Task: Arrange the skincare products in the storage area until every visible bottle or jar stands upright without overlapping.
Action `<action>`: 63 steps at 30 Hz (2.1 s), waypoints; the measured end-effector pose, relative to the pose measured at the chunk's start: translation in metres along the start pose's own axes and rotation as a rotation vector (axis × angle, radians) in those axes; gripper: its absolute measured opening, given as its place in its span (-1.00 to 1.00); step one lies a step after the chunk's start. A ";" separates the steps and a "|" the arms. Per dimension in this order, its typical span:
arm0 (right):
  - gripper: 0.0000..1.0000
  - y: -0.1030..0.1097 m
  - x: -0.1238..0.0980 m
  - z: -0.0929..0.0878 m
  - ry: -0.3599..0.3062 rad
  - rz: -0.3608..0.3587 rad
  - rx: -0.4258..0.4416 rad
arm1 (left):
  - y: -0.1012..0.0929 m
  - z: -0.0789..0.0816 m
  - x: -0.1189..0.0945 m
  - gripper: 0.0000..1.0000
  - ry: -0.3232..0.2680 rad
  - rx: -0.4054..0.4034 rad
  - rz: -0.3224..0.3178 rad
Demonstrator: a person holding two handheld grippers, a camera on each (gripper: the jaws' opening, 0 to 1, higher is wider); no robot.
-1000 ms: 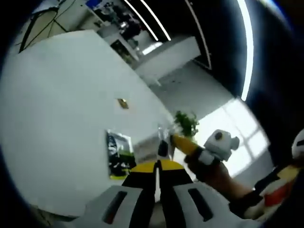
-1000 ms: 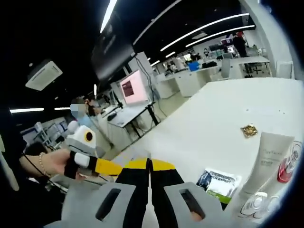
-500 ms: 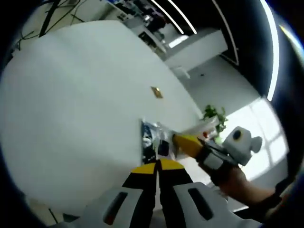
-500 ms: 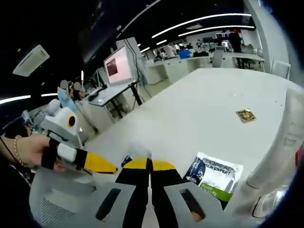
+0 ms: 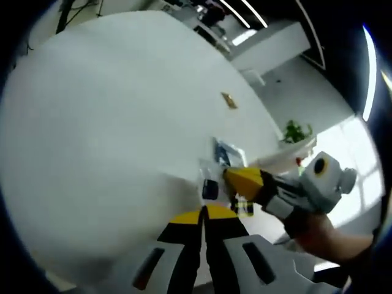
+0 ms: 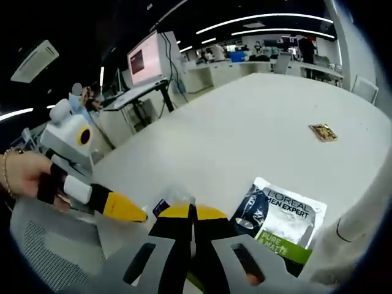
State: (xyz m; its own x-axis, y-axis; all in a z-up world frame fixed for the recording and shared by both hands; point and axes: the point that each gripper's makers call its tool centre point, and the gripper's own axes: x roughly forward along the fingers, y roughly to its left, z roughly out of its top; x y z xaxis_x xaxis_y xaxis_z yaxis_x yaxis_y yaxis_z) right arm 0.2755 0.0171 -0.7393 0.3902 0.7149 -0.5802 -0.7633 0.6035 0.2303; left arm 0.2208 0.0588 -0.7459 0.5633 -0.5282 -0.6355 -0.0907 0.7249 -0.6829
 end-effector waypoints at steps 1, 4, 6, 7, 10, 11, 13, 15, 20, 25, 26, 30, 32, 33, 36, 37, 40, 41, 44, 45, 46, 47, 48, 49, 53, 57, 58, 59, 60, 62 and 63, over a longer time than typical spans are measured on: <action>-0.98 -0.002 0.003 -0.004 0.009 -0.002 0.004 | 0.001 0.000 0.002 -1.00 0.006 -0.003 0.003; -0.98 -0.003 0.003 -0.007 0.016 -0.004 0.002 | 0.004 -0.002 0.007 -1.00 0.026 0.012 0.018; -0.98 -0.002 0.004 -0.008 0.016 -0.002 -0.009 | 0.008 -0.003 0.010 -1.00 0.036 0.027 0.029; -0.98 -0.002 0.005 -0.008 0.013 0.001 -0.010 | 0.010 -0.004 0.012 -1.00 0.043 0.035 0.037; -0.98 -0.003 0.009 -0.012 0.011 0.001 -0.026 | 0.015 -0.005 0.013 -1.00 0.050 0.040 0.044; -0.98 -0.004 0.010 -0.013 0.012 -0.002 -0.041 | 0.015 -0.005 0.014 -1.00 0.053 0.040 0.046; -0.98 -0.004 0.011 -0.015 0.015 -0.009 -0.049 | 0.015 -0.004 0.015 -1.00 0.059 0.045 0.053; -0.98 -0.006 0.012 -0.018 0.020 -0.019 -0.050 | 0.016 -0.004 0.015 -1.00 0.060 0.062 0.063; -0.98 -0.007 0.012 -0.021 0.019 -0.023 -0.085 | 0.018 -0.006 0.019 -1.00 0.067 0.080 0.078; -0.98 -0.009 0.014 -0.023 0.025 -0.030 -0.122 | 0.016 -0.007 0.019 -1.00 0.071 0.085 0.081; -0.98 -0.009 0.014 -0.023 0.023 -0.029 -0.121 | 0.016 -0.007 0.019 -1.00 0.071 0.085 0.081; -0.98 -0.008 0.014 -0.024 0.027 -0.035 -0.150 | 0.016 -0.007 0.019 -0.99 0.071 0.095 0.083; -0.98 -0.008 0.015 -0.024 0.024 -0.037 -0.150 | 0.016 -0.007 0.019 -0.99 0.072 0.101 0.086; -0.98 -0.008 0.016 -0.023 0.023 -0.036 -0.150 | 0.016 -0.007 0.018 -0.99 0.072 0.106 0.087; -0.98 -0.008 0.016 -0.023 0.023 -0.035 -0.163 | 0.013 -0.008 0.017 -0.99 0.081 0.165 0.089; -0.98 -0.007 0.015 -0.023 0.023 -0.035 -0.164 | 0.012 -0.007 0.017 -1.00 0.083 0.179 0.088; -0.98 -0.008 0.016 -0.023 0.021 -0.036 -0.169 | 0.014 -0.008 0.012 -0.99 0.110 0.269 0.119; -0.98 -0.008 0.015 -0.023 0.021 -0.035 -0.171 | 0.017 -0.007 0.011 -0.99 0.115 0.298 0.132; -0.98 -0.008 0.016 -0.022 0.020 -0.030 -0.172 | 0.016 0.000 0.008 -1.00 0.105 0.434 0.157; -0.98 -0.008 0.016 -0.022 0.021 -0.028 -0.181 | 0.015 0.004 0.008 -1.00 0.091 0.473 0.155; -0.98 -0.008 0.016 -0.022 0.022 -0.028 -0.181 | 0.012 0.010 0.009 -0.99 0.069 0.538 0.149; -0.98 -0.009 0.016 -0.022 0.022 -0.028 -0.176 | 0.005 0.011 0.010 -0.97 0.069 0.593 0.130; -0.98 -0.008 0.016 -0.022 0.021 -0.028 -0.175 | -0.001 0.012 0.011 -0.93 0.068 0.642 0.112; -0.98 -0.008 0.016 -0.022 0.021 -0.028 -0.176 | -0.007 0.014 0.015 -0.89 0.058 0.701 0.101; -0.98 -0.009 0.016 -0.022 0.021 -0.027 -0.175 | -0.017 0.013 0.030 -0.71 0.071 0.880 0.082; -0.98 -0.008 0.017 -0.023 0.024 -0.015 -0.181 | -0.018 0.012 0.042 -0.62 0.089 0.970 0.102; -0.98 -0.008 0.017 -0.023 0.025 -0.013 -0.186 | -0.017 0.011 0.044 -0.62 0.097 0.974 0.106; -0.98 -0.008 0.017 -0.023 0.026 -0.012 -0.186 | -0.014 0.010 0.045 -0.62 0.103 0.986 0.115; -0.98 -0.008 0.018 -0.023 0.026 -0.012 -0.185 | -0.012 0.011 0.046 -0.61 0.108 0.999 0.128; -0.98 -0.009 0.018 -0.023 0.026 -0.011 -0.192 | -0.003 0.014 0.048 -0.56 0.104 1.044 0.150; -0.98 -0.009 0.018 -0.023 0.026 -0.011 -0.191 | -0.008 0.015 0.048 -0.53 0.089 1.043 0.139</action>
State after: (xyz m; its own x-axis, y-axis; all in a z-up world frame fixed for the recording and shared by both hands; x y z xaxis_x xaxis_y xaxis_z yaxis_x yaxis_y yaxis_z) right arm 0.2774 0.0165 -0.7695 0.3877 0.6980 -0.6021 -0.8441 0.5313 0.0725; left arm 0.2612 0.0349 -0.7656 0.5362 -0.4113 -0.7371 0.6250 0.7804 0.0192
